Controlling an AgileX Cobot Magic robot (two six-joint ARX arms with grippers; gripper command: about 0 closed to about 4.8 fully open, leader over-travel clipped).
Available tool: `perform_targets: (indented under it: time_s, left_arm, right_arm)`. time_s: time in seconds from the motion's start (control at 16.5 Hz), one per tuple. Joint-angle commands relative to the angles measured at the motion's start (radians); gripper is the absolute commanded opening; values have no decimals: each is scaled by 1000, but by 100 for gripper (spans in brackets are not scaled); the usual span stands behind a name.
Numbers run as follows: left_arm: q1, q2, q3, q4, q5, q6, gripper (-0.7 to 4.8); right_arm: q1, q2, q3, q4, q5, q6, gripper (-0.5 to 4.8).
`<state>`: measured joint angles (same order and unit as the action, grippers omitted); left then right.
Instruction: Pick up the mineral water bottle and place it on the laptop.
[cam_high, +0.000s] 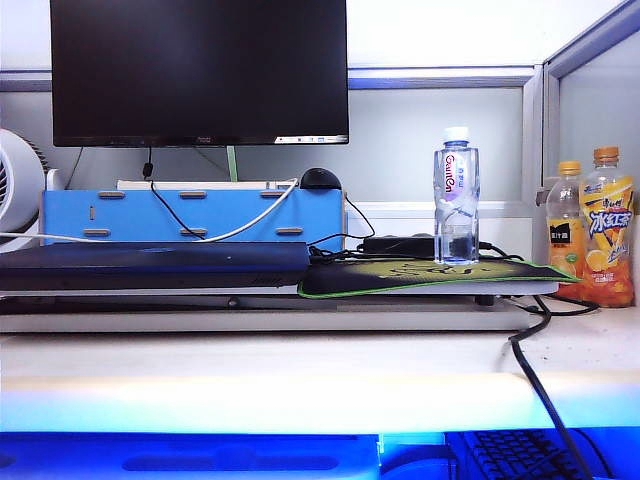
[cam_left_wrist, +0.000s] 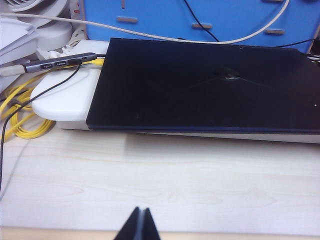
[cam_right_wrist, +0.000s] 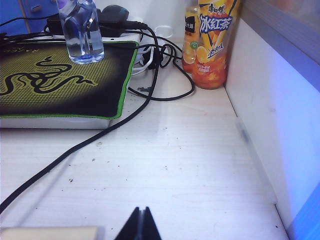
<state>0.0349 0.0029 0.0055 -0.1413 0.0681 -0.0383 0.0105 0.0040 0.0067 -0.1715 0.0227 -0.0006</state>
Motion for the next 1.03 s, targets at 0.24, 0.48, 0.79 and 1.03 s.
perform_targets:
  time_s: [0.24, 0.48, 0.79, 1.03]
  left_arm:
    - [0, -2, 2, 0, 3, 1, -2]
    - [0, -2, 2, 0, 3, 1, -2]
    - [0, -2, 2, 0, 3, 1, -2]
    - [0, -2, 2, 0, 3, 1, -2]
  right_arm:
    - [0, 1, -2, 9, 1, 1, -1]
    - [0, 1, -2, 9, 1, 1, -1]
    - [0, 1, -2, 12, 1, 1, -1]
    - [0, 1, -2, 16, 1, 1, -1]
